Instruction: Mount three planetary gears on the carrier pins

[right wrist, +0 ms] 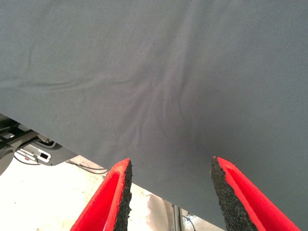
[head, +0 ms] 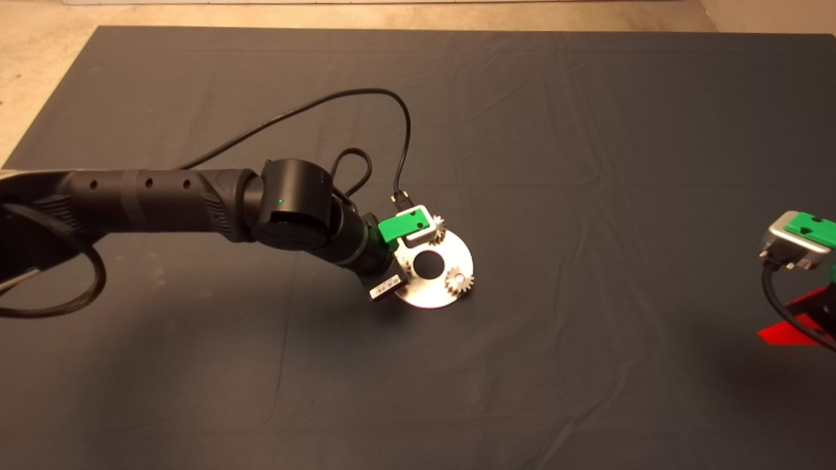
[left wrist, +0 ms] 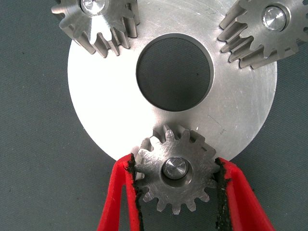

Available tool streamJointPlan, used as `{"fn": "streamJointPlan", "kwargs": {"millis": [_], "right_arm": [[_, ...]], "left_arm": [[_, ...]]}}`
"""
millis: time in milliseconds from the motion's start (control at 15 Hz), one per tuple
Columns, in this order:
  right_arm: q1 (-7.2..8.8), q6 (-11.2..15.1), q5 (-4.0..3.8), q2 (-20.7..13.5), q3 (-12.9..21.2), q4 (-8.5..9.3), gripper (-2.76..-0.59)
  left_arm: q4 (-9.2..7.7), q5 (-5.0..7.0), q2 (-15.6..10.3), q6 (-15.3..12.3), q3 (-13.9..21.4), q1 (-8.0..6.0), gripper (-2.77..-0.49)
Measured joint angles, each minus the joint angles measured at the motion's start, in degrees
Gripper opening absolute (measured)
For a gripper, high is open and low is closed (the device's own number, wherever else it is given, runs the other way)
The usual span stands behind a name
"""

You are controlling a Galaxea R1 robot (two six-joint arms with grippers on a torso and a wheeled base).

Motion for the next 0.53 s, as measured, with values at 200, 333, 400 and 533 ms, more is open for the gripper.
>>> {"fn": "streamJointPlan", "kwargs": {"millis": [200,333,400,533], "right_arm": [[0.0,0.0,0.0,0.0,0.0,0.0,-2.17],[0.0,0.0,0.0,0.0,0.0,0.0,-2.17],[0.0,0.0,0.0,0.0,0.0,0.0,-2.17],[0.0,0.0,0.0,0.0,0.0,0.0,-2.17]], "left_arm": [[-0.02,-0.12,-0.1,0.0,0.1,0.0,-2.55],[-0.02,-0.11,-0.1,0.0,0.1,0.01,-2.55],[-0.02,-0.12,-0.1,0.0,0.1,0.0,-2.5],[-0.05,-0.11,-0.1,0.0,0.1,0.01,-2.45]]}}
